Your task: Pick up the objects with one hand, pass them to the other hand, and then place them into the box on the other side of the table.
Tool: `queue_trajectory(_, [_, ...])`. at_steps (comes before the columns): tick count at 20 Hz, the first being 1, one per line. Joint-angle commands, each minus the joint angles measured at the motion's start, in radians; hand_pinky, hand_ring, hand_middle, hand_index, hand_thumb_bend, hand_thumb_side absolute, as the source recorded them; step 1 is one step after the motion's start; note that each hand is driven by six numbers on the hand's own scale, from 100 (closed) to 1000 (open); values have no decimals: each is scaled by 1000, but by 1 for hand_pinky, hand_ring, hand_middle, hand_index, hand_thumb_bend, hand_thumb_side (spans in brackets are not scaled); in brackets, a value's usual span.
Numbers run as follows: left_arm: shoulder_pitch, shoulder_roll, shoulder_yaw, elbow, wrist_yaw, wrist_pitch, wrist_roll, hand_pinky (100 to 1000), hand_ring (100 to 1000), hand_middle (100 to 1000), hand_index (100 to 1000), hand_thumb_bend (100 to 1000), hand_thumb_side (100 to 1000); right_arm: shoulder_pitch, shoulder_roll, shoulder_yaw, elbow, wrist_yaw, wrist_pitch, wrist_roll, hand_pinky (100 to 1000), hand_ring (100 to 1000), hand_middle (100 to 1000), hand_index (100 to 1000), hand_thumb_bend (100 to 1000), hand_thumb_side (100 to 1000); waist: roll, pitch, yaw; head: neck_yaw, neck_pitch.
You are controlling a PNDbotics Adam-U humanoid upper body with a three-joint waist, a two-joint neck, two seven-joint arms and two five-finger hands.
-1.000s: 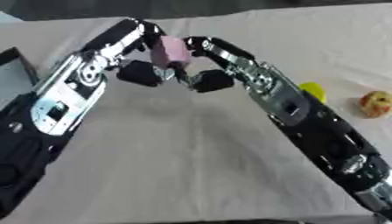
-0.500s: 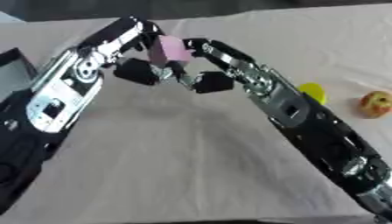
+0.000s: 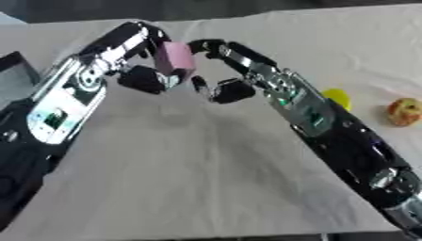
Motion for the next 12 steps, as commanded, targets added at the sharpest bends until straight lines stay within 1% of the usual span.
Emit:
queue_trajectory(1, [-14, 29, 18, -1, -9, -5, 10, 722, 663, 511, 421, 137, 100, -13, -20, -10, -20, 4, -6, -2, 969, 993, 849, 907, 100, 100, 1, -27, 0, 3, 2])
queue_trajectory(4, [-17, 64, 21, -3, -9, -12, 9, 719, 659, 504, 421, 164, 100, -8, -27, -11, -17, 9, -3, -8, 966, 992, 848, 904, 100, 100, 4, -30, 2, 7, 4])
queue_trajectory(7, [-24, 119, 23, -18, 10, -12, -2, 720, 659, 503, 423, 165, 100, -5, -36, -9, -15, 12, 1, -13, 965, 991, 848, 903, 100, 100, 9, -33, 6, 7, 6])
queue_trajectory(10, [-32, 187, 39, -47, 46, -5, -13, 723, 660, 505, 426, 162, 100, -1, -45, -6, -19, 12, 3, -16, 961, 988, 847, 900, 100, 126, 13, -38, 9, 10, 10])
queue_trajectory(12, [-31, 240, 54, -64, 71, 5, -19, 724, 661, 506, 429, 155, 100, 2, -52, -7, -22, 6, 9, -23, 959, 986, 846, 897, 100, 121, 16, -42, 10, 13, 15])
